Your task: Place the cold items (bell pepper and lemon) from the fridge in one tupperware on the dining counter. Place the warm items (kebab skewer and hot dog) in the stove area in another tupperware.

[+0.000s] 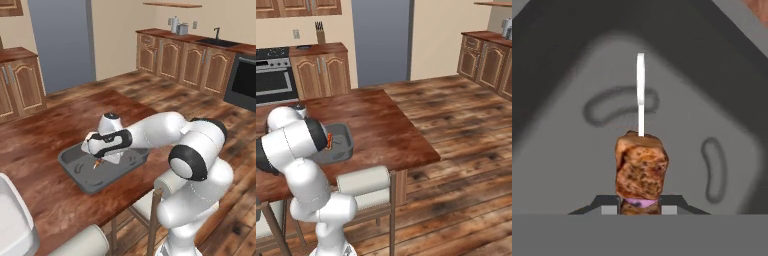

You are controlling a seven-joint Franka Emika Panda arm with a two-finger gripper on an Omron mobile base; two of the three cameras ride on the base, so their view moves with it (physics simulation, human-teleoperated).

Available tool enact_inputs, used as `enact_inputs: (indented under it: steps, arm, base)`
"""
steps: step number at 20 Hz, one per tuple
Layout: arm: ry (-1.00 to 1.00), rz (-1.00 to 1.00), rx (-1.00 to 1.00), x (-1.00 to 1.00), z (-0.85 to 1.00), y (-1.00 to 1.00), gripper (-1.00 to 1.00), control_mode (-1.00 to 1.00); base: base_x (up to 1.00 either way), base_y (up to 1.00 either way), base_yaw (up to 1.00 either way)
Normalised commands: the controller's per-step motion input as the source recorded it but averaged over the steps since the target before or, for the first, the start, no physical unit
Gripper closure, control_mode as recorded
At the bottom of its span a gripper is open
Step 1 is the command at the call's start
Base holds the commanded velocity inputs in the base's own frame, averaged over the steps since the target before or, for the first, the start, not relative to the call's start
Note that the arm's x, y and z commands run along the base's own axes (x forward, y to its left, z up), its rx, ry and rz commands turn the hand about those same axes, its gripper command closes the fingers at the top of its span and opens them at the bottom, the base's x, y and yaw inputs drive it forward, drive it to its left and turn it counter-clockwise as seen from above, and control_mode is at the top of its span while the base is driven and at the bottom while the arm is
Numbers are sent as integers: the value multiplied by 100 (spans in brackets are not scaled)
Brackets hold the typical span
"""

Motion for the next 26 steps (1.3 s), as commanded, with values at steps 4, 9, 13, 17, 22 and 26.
enact_inputs:
  steps: [4,9,13,17,22,26]
  arm:
    - [0,-3,-1,68,-29,69,100,-100]
    - [0,-7,-4,53,-70,20,100,-100]
    - [0,-7,-1,31,-54,5,100,-100]
    - [-5,-4,3,-6,-6,-21,-100,-100]
    - [-10,-1,11,-17,31,-83,-100,-100]
    - [-19,0,13,-10,81,-58,-100,-100]
  base:
    - [0,0,0]
    - [0,0,0]
    - [0,0,0]
    - [0,0,0]
    - [0,0,0]
    - [0,0,0]
